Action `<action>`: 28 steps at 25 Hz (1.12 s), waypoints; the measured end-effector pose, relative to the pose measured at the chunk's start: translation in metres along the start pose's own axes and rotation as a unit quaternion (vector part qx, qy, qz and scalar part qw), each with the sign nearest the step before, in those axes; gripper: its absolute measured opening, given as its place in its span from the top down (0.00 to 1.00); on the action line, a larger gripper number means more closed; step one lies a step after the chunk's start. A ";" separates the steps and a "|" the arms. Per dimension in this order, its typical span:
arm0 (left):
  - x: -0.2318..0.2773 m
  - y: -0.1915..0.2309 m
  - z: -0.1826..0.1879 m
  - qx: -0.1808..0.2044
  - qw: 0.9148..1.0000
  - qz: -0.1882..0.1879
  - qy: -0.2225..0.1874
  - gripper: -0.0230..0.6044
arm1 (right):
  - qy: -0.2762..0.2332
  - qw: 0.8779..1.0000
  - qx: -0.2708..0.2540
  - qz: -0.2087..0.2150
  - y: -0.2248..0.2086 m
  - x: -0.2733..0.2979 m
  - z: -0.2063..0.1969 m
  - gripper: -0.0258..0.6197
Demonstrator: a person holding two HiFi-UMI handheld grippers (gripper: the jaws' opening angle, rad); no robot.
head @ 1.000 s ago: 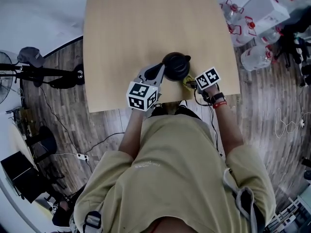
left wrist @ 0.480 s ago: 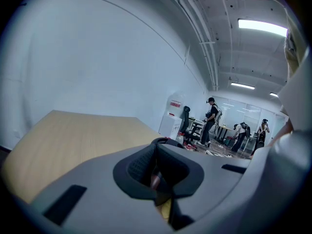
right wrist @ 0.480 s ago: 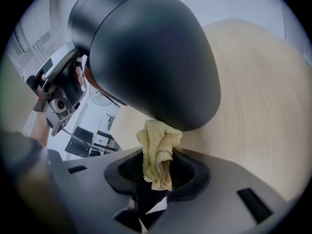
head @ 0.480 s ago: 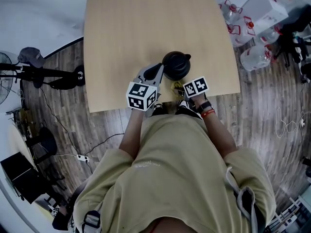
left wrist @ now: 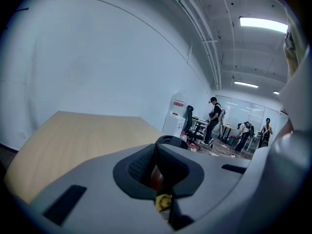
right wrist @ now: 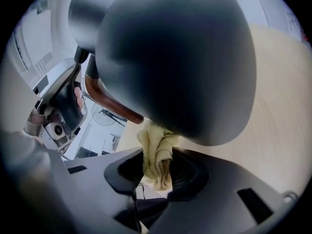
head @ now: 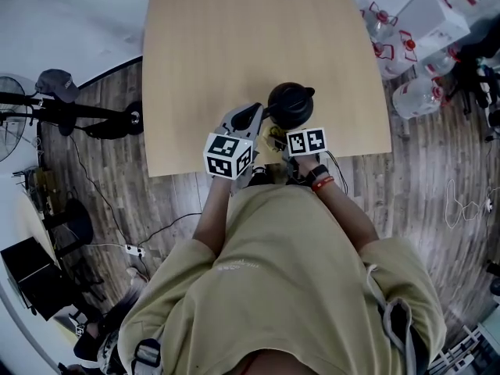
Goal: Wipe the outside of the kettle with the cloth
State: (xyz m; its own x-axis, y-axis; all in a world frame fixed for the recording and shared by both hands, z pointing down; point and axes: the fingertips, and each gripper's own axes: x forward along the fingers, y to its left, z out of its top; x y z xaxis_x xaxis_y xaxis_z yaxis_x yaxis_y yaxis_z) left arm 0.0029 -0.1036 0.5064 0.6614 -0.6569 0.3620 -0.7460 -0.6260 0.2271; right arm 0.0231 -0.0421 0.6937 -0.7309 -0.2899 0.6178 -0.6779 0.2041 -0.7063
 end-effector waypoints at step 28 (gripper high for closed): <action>0.014 -0.019 0.084 0.068 0.996 0.007 -0.057 0.92 | -0.160 0.970 -0.109 -0.147 -0.037 -0.190 0.104 0.75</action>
State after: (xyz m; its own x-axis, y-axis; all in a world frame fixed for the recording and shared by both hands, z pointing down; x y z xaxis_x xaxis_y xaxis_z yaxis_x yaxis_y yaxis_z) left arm 0.0326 -0.1361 0.4316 0.6620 -0.7038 0.2577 -0.7424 -0.6631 0.0957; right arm 0.1954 -0.0917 0.5670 -0.4656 -0.6339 0.6175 -0.8793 0.2521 -0.4041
